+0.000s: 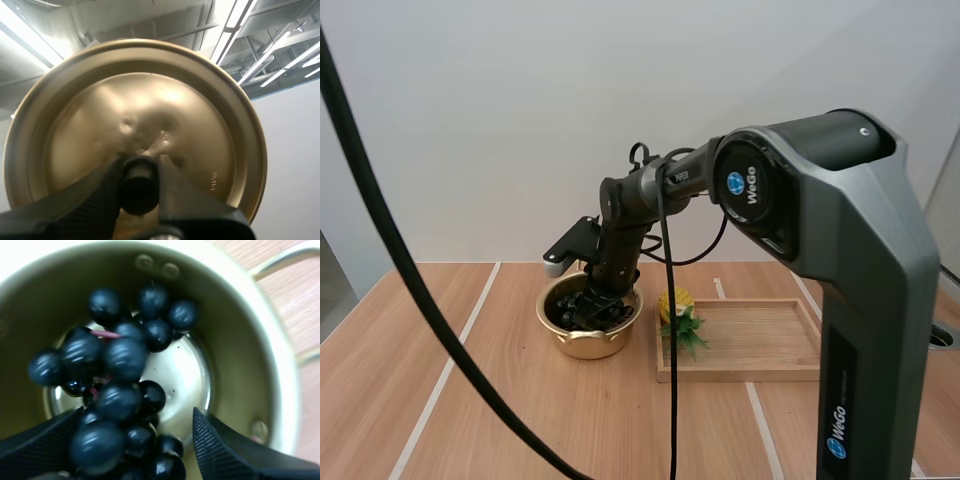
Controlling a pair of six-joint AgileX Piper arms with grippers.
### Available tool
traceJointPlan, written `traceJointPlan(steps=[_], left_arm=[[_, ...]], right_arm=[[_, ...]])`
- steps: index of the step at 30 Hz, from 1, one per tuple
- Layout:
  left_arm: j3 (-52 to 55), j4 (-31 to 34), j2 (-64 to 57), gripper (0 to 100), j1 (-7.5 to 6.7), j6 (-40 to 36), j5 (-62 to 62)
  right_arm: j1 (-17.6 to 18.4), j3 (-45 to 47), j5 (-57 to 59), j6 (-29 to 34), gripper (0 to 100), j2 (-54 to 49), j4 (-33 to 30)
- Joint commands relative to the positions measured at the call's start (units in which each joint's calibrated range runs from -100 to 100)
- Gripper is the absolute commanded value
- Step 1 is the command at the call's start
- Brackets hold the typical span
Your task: Open the pot, put the grape inside, and close it
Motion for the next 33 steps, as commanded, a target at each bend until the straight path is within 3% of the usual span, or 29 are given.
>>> traceJointPlan(steps=[1,23,33], left_arm=[[-0.39,0.3,0.17,0,-0.07,0.03,-0.92],[-0.39,0.3,0.17,0,-0.07,0.04,0.42],[-0.39,0.3,0.17,0,-0.07,0.04,1.47]], right_arm=[[-0.21,0.39,-0.4,0.76,100,-4.38,-0.38],[-0.21,0.39,3.91,4.98,100,-37.25,-0.86],[-0.21,0.39,6.64,10.07,100,-51.7,-8.58]])
